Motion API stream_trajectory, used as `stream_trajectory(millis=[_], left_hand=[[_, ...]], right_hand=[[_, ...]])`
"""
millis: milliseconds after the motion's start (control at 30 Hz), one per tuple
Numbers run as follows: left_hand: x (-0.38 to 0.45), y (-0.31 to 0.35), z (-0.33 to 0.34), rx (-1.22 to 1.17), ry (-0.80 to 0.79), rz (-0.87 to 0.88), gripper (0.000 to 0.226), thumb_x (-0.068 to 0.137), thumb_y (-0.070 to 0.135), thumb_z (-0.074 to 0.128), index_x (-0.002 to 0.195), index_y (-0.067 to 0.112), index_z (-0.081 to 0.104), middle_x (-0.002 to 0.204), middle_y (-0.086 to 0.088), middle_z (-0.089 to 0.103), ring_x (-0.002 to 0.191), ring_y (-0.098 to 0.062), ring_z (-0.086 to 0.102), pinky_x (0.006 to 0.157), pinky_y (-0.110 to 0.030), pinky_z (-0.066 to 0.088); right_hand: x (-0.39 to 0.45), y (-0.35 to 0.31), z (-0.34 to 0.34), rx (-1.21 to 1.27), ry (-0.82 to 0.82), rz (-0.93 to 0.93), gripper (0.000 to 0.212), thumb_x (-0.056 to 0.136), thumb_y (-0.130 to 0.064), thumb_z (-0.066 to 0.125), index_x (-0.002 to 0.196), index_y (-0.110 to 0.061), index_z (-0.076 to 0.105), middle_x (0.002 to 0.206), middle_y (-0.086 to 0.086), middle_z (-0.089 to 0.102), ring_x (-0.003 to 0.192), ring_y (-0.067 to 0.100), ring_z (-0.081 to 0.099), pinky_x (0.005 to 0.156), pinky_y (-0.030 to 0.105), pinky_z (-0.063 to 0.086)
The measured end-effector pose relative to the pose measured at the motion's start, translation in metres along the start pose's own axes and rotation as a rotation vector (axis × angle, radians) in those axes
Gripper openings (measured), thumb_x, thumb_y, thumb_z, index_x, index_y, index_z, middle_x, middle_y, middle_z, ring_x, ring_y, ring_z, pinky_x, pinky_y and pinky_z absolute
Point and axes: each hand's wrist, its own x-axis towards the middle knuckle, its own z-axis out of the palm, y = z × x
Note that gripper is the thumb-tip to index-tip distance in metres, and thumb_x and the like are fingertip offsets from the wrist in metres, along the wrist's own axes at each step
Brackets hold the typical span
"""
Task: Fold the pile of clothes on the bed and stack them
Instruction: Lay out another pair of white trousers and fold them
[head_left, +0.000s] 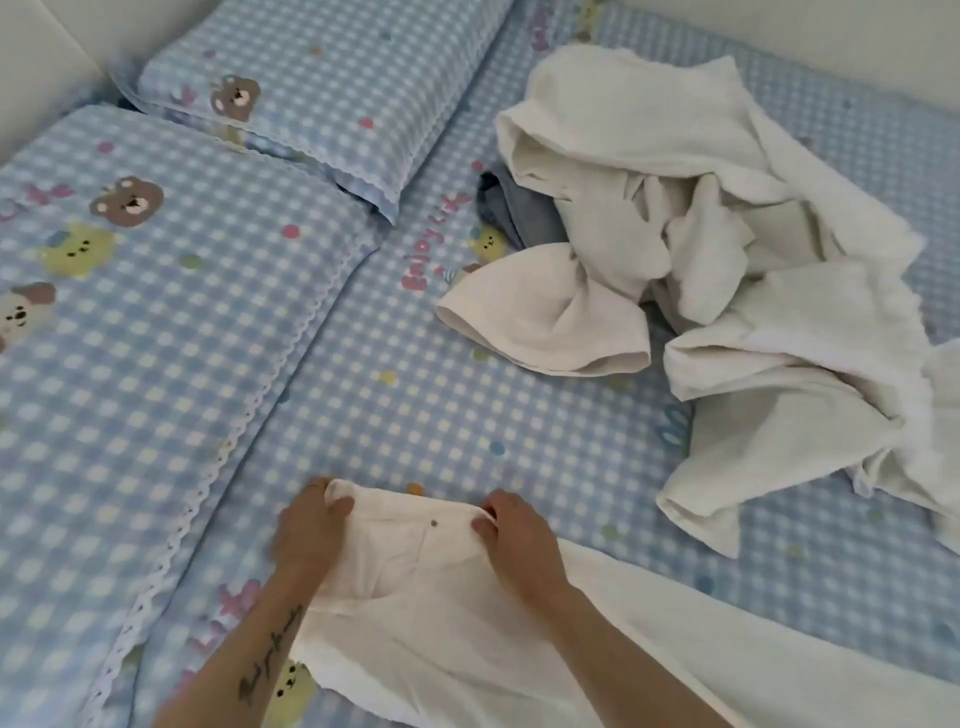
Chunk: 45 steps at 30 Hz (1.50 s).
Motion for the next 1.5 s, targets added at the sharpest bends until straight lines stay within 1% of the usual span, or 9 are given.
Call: stream_trajectory(millis=[167, 400, 567, 733, 867, 1033, 1200, 1367, 1500], left_hand=[[-0.048, 0.037, 0.034, 0.350, 0.310, 0.539, 0.046, 0.080, -0.001, 0.034, 0.117, -0.007, 0.060, 0.119, -0.033, 0.057, 0.113, -0.050, 0.053, 0.095, -0.056, 0.040], [-0.161, 0.148, 0.140, 0.510, -0.141, 1.219, 0.032, 0.069, 0.014, 0.045, 0.078, 0.013, 0.077, 0.081, -0.001, 0.074, 0.079, -0.018, 0.072, 0.077, -0.031, 0.055], [-0.177, 0.190, 0.181, 0.673, -0.277, 1.153, 0.046, 0.021, 0.029, 0.093, 0.059, 0.016, 0.070, 0.058, 0.003, 0.063, 0.053, -0.016, 0.062, 0.055, -0.021, 0.053], [-0.173, 0.205, 0.191, 0.592, -0.083, 1.072, 0.024, 0.053, 0.001, 0.085, 0.068, 0.010, 0.068, 0.067, -0.006, 0.063, 0.057, -0.026, 0.060, 0.057, -0.033, 0.051], [-0.193, 0.193, 0.210, 0.593, 0.038, 1.043, 0.032, 0.074, 0.007, 0.040, 0.086, 0.001, 0.070, 0.084, -0.015, 0.066, 0.074, -0.035, 0.062, 0.075, -0.041, 0.046], [-0.251, 0.205, 0.253, 0.695, -0.138, 1.117, 0.050, 0.091, 0.026, 0.032, 0.109, -0.006, 0.066, 0.101, -0.022, 0.068, 0.090, -0.039, 0.067, 0.087, -0.049, 0.050], [-0.294, 0.292, 0.315, 0.704, -0.328, 1.099, 0.053, 0.082, 0.037, 0.037, 0.103, 0.001, 0.069, 0.083, -0.015, 0.069, 0.072, -0.035, 0.066, 0.065, -0.042, 0.055], [-0.356, 0.371, 0.401, 0.471, -0.524, 1.072, 0.025, 0.092, 0.033, 0.055, 0.114, 0.020, 0.060, 0.107, -0.001, 0.065, 0.104, -0.024, 0.061, 0.084, -0.031, 0.042], [-0.376, 0.404, 0.429, 0.308, -0.277, 1.011, 0.009, 0.093, 0.019, 0.053, 0.098, 0.015, 0.060, 0.094, -0.004, 0.068, 0.093, -0.027, 0.061, 0.073, -0.033, 0.039]], right_hand=[[-0.092, 0.090, -0.014, -0.144, 0.069, 0.067, 0.055, 0.094, -0.057, 0.016, 0.131, -0.029, 0.045, 0.126, -0.012, 0.053, 0.118, 0.011, 0.047, 0.102, 0.027, 0.029], [-0.184, 0.262, -0.076, -0.244, 0.122, 0.515, 0.060, 0.095, -0.004, 0.029, 0.151, -0.022, 0.016, 0.159, -0.005, 0.014, 0.146, 0.010, 0.011, 0.117, 0.032, 0.008], [-0.203, 0.351, -0.106, -0.373, 0.136, 0.564, 0.053, 0.088, 0.005, 0.044, 0.138, -0.012, 0.045, 0.142, 0.010, 0.047, 0.135, 0.025, 0.041, 0.113, 0.041, 0.022], [-0.179, 0.386, -0.132, -0.379, 0.332, 0.406, 0.021, 0.077, 0.008, 0.064, 0.080, -0.013, 0.065, 0.078, 0.002, 0.062, 0.075, 0.025, 0.063, 0.088, 0.038, 0.042], [-0.181, 0.409, -0.137, -0.259, 0.362, 0.392, 0.017, 0.086, -0.005, 0.060, 0.101, -0.012, 0.065, 0.101, 0.004, 0.063, 0.097, 0.026, 0.060, 0.099, 0.036, 0.035], [-0.278, 0.482, -0.136, -0.242, 0.435, 0.873, 0.045, 0.097, -0.014, 0.044, 0.141, -0.009, 0.039, 0.149, 0.014, 0.036, 0.141, 0.028, 0.028, 0.116, 0.045, 0.011], [-0.342, 0.538, -0.149, 0.172, 0.505, 1.214, 0.053, 0.098, -0.026, 0.044, 0.143, 0.000, 0.031, 0.139, 0.026, 0.045, 0.125, 0.041, 0.045, 0.103, 0.049, 0.037], [-0.353, 0.557, -0.158, 0.516, 0.723, 0.971, 0.041, 0.094, -0.016, 0.054, 0.132, -0.006, 0.044, 0.124, 0.016, 0.059, 0.111, 0.035, 0.056, 0.094, 0.043, 0.045], [-0.359, 0.575, -0.179, 0.423, 0.921, 0.814, 0.031, 0.090, -0.023, 0.061, 0.118, -0.015, 0.051, 0.104, 0.003, 0.062, 0.092, 0.025, 0.060, 0.076, 0.035, 0.046]])
